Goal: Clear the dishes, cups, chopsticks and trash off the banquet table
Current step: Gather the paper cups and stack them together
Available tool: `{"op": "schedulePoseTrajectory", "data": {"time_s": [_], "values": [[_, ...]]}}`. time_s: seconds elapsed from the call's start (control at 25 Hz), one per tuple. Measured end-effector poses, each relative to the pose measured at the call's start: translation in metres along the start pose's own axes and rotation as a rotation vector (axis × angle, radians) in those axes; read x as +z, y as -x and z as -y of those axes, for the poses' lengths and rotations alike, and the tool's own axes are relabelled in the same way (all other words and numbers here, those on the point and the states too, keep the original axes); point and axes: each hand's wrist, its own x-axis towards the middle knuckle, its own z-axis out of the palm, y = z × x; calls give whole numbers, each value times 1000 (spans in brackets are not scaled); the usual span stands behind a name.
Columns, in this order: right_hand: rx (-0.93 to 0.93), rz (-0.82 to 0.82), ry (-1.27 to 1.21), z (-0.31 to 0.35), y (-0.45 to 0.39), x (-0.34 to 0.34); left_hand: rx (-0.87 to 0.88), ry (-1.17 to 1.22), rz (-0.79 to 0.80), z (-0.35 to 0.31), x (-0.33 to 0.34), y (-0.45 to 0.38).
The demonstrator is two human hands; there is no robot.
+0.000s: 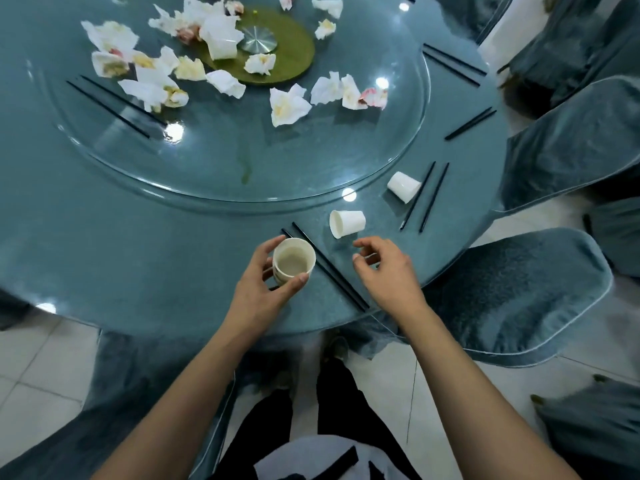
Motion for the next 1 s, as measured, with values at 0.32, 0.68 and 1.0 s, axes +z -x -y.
{"op": "schedulePoseTrajectory", "data": {"time_s": [0.32, 0.68, 1.0], "values": [[47, 37, 100, -8, -72, 14, -32, 60, -79, 18, 13, -22], [33, 55, 273, -5, -115, 35, -72, 103, -113, 26, 13, -27], [43, 73, 441, -8, -122, 47, -83, 70, -82, 28, 13, -26]]}}
